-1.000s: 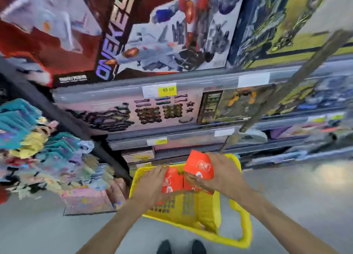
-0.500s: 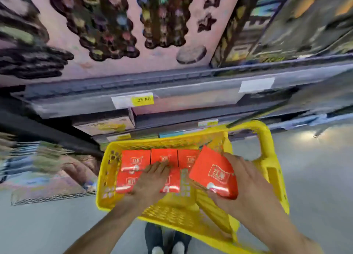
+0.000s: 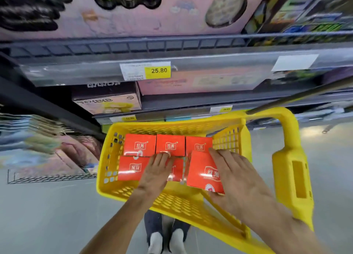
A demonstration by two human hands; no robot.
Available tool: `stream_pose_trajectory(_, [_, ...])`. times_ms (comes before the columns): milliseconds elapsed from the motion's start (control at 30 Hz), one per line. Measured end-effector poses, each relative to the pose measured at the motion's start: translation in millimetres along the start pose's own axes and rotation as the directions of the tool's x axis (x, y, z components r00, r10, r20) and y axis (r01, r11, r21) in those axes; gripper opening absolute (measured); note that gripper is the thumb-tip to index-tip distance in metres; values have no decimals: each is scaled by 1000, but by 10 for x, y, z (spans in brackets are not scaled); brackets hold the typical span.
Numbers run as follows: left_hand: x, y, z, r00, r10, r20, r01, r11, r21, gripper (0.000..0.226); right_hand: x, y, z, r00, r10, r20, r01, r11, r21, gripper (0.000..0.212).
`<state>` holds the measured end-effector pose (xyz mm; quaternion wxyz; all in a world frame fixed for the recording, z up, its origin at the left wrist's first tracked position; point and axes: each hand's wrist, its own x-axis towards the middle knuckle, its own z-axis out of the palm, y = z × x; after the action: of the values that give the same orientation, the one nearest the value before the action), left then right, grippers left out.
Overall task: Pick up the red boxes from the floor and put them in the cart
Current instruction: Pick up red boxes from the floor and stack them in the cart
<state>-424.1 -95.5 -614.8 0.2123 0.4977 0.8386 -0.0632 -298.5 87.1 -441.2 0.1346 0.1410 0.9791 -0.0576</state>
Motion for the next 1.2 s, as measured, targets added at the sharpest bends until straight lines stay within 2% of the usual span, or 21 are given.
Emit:
stream_pose_trajectory(133, [-41, -13, -27, 999, -28, 27, 29, 999, -21, 92, 195, 80, 480, 983, -27, 180, 29, 1000, -5, 100])
stream_pose_trajectory(233, [-35, -16, 24, 999, -38, 31, 39, 999, -27, 90, 356, 129, 837, 967, -30, 255, 39, 999, -32, 96])
stream_pose_trajectory(500, [-28, -37, 119, 998, -53, 20, 54, 998, -44, 91, 612, 93, 1515, 950, 12, 312, 3, 999, -47, 91])
stream_pose_trajectory(733, [-15, -13, 108, 998, -64, 0, 64, 998, -8, 87, 609, 53, 1816, 976, 55, 209, -51, 998, -26, 85])
stream_pose_trajectory(800, [-24, 18, 87, 998, -65, 3, 65, 998, -8, 88, 579, 60, 1795, 972, 63, 227, -60, 998, -22, 87])
stream_pose_trajectory(900, [-60, 28, -12, 998, -65, 4, 65, 995, -70, 88, 527, 62, 1634, 959, 35, 281, -40, 999, 11, 103])
stream_pose_trajectory(1000, [-132, 17, -274, 996, -60, -59, 51, 988, -147, 79, 394, 116, 1295, 953, 13, 304, -30, 998, 52, 92])
stream_pose_trajectory(1200, [-309, 145, -1541, 953, 115, -279, -139, 988, -67, 62, -15, 287, 119, 997, -71, 25, 70, 996, 52, 61])
